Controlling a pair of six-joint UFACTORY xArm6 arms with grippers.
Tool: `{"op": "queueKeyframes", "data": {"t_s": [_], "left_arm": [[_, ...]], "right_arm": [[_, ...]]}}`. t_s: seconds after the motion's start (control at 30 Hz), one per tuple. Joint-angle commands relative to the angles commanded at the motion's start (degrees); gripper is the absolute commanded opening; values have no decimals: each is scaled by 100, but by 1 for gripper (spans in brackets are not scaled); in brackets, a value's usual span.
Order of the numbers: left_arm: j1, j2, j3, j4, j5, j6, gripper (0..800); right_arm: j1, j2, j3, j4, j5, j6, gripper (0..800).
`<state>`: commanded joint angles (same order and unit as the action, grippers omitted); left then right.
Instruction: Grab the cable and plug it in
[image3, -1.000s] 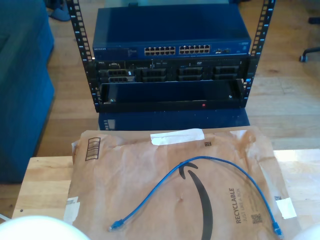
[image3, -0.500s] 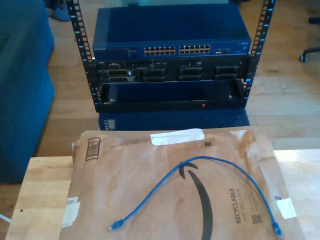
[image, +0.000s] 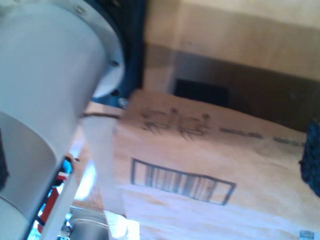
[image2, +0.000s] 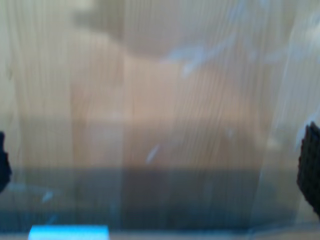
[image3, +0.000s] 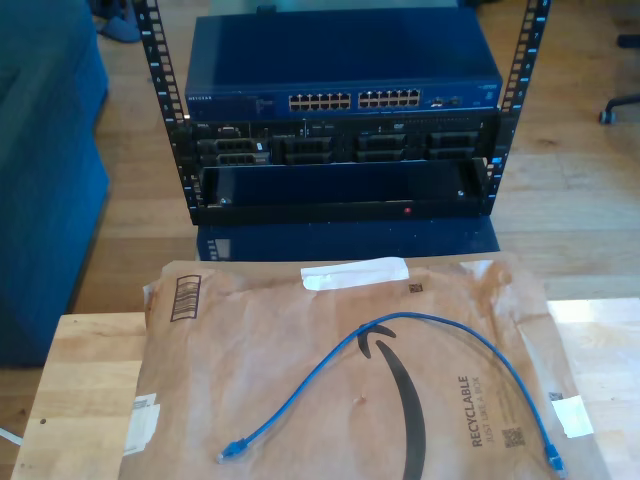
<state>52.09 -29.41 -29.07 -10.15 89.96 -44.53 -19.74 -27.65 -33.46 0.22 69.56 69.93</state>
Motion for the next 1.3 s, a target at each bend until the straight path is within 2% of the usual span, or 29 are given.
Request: {"op": "queueKeyframes", "data": {"t_s": [0.13, 0.3, 0.5, 0.63, 0.73, 0.9, 1.1, 1.3], "left_arm": [[-835, 0, -176, -18, -9, -862, 798], [-1503, 0, -378, -79, -26, -1591, 798], [-1705, 62, -440, -158, -35, -1829, 798], [-1697, 167, -510, -158, -62, -1837, 798], [-1697, 229, -519, -158, -62, -1837, 798], [-1697, 325, -527, -158, -62, -1837, 798], [-1697, 387, -519, -167, -70, -1837, 798], [-1697, 431, -519, -176, -62, -1837, 798]], "right_arm": [[1310, 484, -352, 18, 229, 993, 789], [3402, 870, -677, 18, 202, 2233, 793], [5143, 1688, -1407, 26, 35, 3305, 797], [5653, 2426, -1987, 26, -308, 3411, 796], [5960, 2866, -2127, 35, -580, 3393, 797], [6347, 2936, -1996, 35, -1512, 3367, 797], [6602, 3244, -2013, 44, -1626, 3341, 796], [6796, 3262, -1996, 105, -1908, 3288, 796]]}}
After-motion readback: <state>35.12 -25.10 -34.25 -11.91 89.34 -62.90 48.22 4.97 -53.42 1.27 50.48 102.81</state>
